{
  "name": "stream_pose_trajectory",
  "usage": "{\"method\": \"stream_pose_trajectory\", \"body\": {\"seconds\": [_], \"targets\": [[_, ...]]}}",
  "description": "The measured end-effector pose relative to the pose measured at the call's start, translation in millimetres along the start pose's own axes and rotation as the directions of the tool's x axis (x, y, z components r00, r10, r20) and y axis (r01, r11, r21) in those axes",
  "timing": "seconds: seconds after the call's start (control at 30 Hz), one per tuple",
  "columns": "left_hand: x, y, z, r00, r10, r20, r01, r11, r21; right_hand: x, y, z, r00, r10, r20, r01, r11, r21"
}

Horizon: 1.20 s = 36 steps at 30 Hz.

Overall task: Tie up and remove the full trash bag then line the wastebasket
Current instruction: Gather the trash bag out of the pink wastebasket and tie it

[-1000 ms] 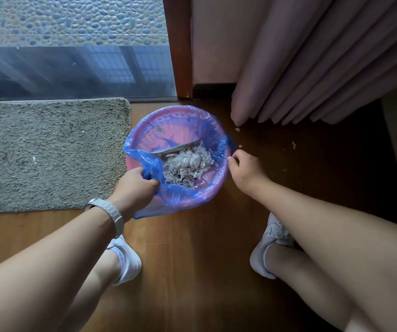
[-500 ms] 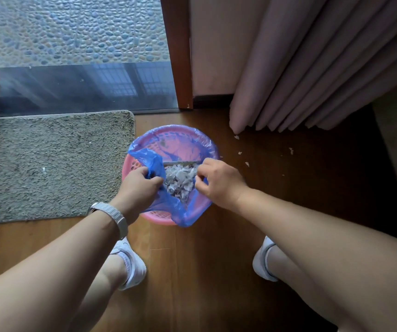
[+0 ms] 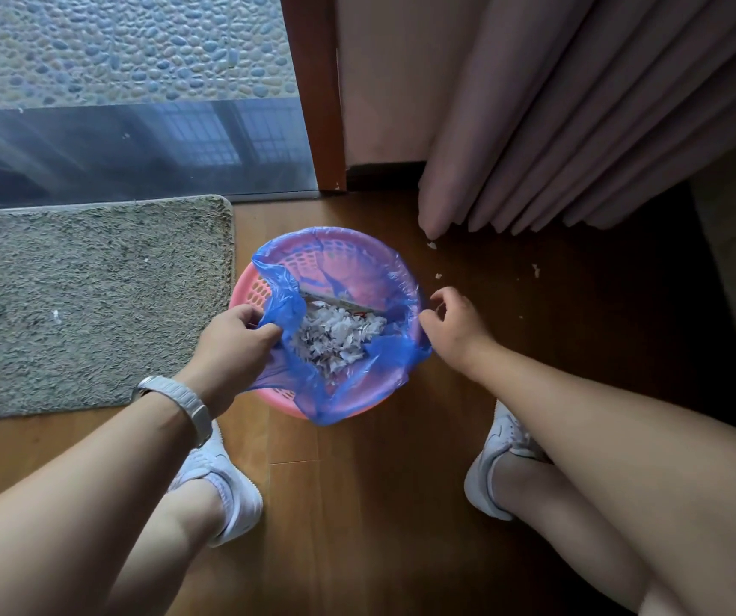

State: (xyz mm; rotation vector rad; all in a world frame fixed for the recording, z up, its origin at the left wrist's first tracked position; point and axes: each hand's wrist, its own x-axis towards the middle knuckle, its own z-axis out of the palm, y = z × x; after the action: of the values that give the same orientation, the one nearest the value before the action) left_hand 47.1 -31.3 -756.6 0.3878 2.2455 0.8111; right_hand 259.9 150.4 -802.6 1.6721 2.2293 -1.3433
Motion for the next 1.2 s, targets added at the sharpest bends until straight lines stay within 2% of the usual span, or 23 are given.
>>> {"method": "stream_pose_trajectory", "body": {"seconds": [0.1, 0.17, 0.23, 0.33, 0.4, 0.5, 0.63, 0.73, 0.83, 0.97, 1.2], "targets": [[4, -3, 2, 1.000, 0.003, -0.005, -0.003, 1.000, -0.005, 3, 10, 1, 0.976, 0.096, 0.194, -0.104, 0.994, 0.030], [5, -5, 3, 1.000, -0.003, -0.002, 0.003, 1.000, -0.016, 4, 11, 0, 0.959, 0.137, 0.247, -0.178, 0.972, 0.151], [4, -6, 4, 1.000, -0.006, -0.003, 0.006, 1.000, -0.017, 5, 11, -1, 0.926, 0.186, 0.329, -0.295, 0.900, 0.320], [4, -4, 4, 1.000, 0.006, -0.003, -0.006, 1.000, 0.011, 7, 9, -1, 0.904, 0.185, 0.386, -0.325, 0.883, 0.340], [4, 1, 4, 1.000, 0.013, 0.000, -0.013, 1.000, 0.009, 7, 4, 2, 0.930, 0.180, 0.320, -0.299, 0.878, 0.373], [3, 9, 5, 0.999, 0.045, 0.016, -0.046, 0.999, 0.005, 0, -8, 4, 0.991, 0.107, 0.085, -0.128, 0.949, 0.290], [-5, 14, 3, 0.996, 0.085, 0.031, -0.086, 0.996, 0.028, -18, -19, -1, 0.980, -0.141, -0.140, 0.154, 0.984, 0.087], [-11, 16, 1, 0.996, 0.087, 0.028, -0.087, 0.996, 0.014, -35, -24, -3, 0.899, -0.421, -0.124, 0.396, 0.900, -0.184], [-17, 19, 1, 0.996, 0.080, 0.040, -0.080, 0.997, -0.008, -46, -29, 3, 0.831, -0.556, -0.005, 0.537, 0.805, -0.253], [-18, 21, 1, 0.995, 0.084, 0.056, -0.084, 0.996, -0.013, -43, -23, 10, 0.889, -0.457, 0.007, 0.451, 0.874, -0.180], [-7, 11, -1, 0.998, 0.057, 0.032, -0.057, 0.998, 0.019, -12, -2, 1, 0.935, -0.292, -0.200, 0.308, 0.950, 0.053]]}}
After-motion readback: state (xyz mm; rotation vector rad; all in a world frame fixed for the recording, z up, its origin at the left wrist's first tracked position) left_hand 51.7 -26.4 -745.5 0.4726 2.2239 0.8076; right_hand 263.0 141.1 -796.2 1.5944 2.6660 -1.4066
